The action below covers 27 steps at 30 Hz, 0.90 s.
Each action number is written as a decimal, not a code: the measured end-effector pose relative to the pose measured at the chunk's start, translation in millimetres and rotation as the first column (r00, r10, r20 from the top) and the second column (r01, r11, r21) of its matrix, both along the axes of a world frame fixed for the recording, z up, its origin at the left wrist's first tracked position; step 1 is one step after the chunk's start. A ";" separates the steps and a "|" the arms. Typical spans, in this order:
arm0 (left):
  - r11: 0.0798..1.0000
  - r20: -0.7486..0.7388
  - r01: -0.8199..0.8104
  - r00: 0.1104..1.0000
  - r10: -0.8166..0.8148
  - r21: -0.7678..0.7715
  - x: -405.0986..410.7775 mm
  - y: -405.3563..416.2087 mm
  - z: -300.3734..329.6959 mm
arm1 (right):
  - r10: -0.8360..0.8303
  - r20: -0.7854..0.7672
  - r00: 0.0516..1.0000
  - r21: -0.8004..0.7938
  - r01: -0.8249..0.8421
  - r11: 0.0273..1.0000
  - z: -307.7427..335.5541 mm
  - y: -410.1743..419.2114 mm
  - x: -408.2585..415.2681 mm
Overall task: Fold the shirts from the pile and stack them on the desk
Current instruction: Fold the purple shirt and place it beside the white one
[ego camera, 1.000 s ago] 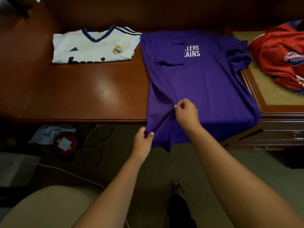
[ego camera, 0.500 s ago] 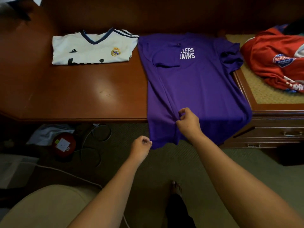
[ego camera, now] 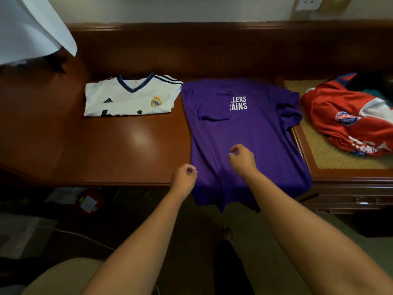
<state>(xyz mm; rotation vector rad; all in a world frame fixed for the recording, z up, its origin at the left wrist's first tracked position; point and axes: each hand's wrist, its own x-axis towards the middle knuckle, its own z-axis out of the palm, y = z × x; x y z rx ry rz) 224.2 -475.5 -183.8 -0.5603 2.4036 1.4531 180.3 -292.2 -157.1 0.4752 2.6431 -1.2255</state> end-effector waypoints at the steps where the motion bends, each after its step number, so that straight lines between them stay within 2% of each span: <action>1: 1.000 0.009 0.000 1.000 0.000 -0.016 -10.8 1.1 0.2 | 0.001 0.003 1.000 -0.007 0.000 1.000 1.7 0.7 -15.1; 10: 0.981 0.107 -0.076 0.989 0.097 -0.180 -98.0 14.3 -12.9 | 0.037 0.079 0.996 -0.041 -0.034 0.999 -14.3 8.0 -158.4; 15: 0.957 0.102 -0.120 0.983 0.151 -0.264 -125.5 27.0 -12.4 | -0.033 0.153 0.988 0.039 0.028 0.999 -26.4 5.8 -214.1; 19: 0.916 0.119 -0.025 0.990 0.079 -0.400 -130.1 27.7 -21.3 | -0.018 0.238 0.971 0.126 -0.012 0.992 -32.7 2.0 -241.9; 21: 0.901 0.136 0.019 0.990 0.045 -0.434 -130.8 25.0 -20.9 | -0.020 0.222 0.975 0.137 -0.011 0.990 -29.5 2.4 -254.0; 24: 0.901 0.141 0.040 0.990 0.023 -0.431 -131.0 21.3 -18.4 | -0.065 0.120 0.991 0.088 0.054 0.995 -14.3 8.7 -275.9; 27: 0.914 0.150 0.064 0.989 -0.003 -0.400 -131.8 17.2 -18.5 | -0.080 0.126 0.989 0.129 0.064 0.990 -6.8 22.2 -294.3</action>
